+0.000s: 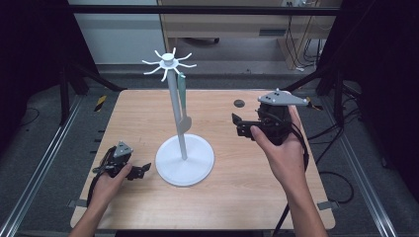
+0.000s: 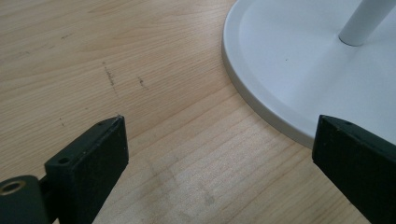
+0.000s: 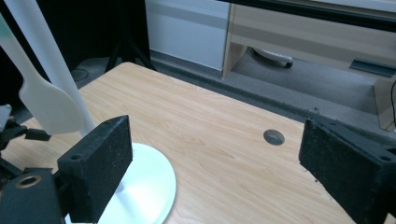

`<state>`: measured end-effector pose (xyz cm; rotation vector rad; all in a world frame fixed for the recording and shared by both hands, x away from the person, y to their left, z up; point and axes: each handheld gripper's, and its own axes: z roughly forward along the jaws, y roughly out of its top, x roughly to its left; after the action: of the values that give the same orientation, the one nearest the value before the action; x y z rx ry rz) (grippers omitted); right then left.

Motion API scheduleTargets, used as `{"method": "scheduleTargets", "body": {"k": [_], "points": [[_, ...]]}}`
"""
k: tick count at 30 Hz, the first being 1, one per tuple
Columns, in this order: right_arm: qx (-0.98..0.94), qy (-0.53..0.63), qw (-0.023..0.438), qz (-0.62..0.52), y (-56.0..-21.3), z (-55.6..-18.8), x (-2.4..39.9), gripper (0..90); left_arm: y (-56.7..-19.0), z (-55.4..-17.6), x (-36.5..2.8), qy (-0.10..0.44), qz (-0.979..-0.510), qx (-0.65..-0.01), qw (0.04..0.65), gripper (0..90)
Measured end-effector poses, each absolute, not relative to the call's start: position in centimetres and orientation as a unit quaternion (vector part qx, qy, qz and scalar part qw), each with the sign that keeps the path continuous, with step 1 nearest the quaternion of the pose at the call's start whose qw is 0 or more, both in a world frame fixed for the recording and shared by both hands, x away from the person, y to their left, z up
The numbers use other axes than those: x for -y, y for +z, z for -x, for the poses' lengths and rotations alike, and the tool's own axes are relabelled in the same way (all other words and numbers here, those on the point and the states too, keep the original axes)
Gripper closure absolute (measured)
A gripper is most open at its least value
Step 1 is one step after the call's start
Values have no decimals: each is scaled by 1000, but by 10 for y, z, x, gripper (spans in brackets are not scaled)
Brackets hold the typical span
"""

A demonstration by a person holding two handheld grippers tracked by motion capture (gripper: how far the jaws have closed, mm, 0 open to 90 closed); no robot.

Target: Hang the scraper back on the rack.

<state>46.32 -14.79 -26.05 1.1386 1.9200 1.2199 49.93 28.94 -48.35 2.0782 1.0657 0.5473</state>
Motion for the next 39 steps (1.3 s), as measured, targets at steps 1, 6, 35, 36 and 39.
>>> {"method": "scheduleTargets", "body": {"k": [1,6,35,36,39], "points": [[-722,455,295,-430,-262,-462,150,101,-484,-499,-289,212,-807,-414,363,33],[-719,449,300,-438,-273,-457,157,96,-483,-499,-290,214,-806,-414,364,33],[-736,399,281,-470,-357,-434,167,98,-483,-498,-289,215,-806,-414,363,29],[-739,394,277,-470,-361,-434,166,98,-483,-498,-289,215,-806,-414,364,29],[-744,384,274,-473,-374,-436,166,102,-483,-498,-290,215,-806,-415,364,29]]}}
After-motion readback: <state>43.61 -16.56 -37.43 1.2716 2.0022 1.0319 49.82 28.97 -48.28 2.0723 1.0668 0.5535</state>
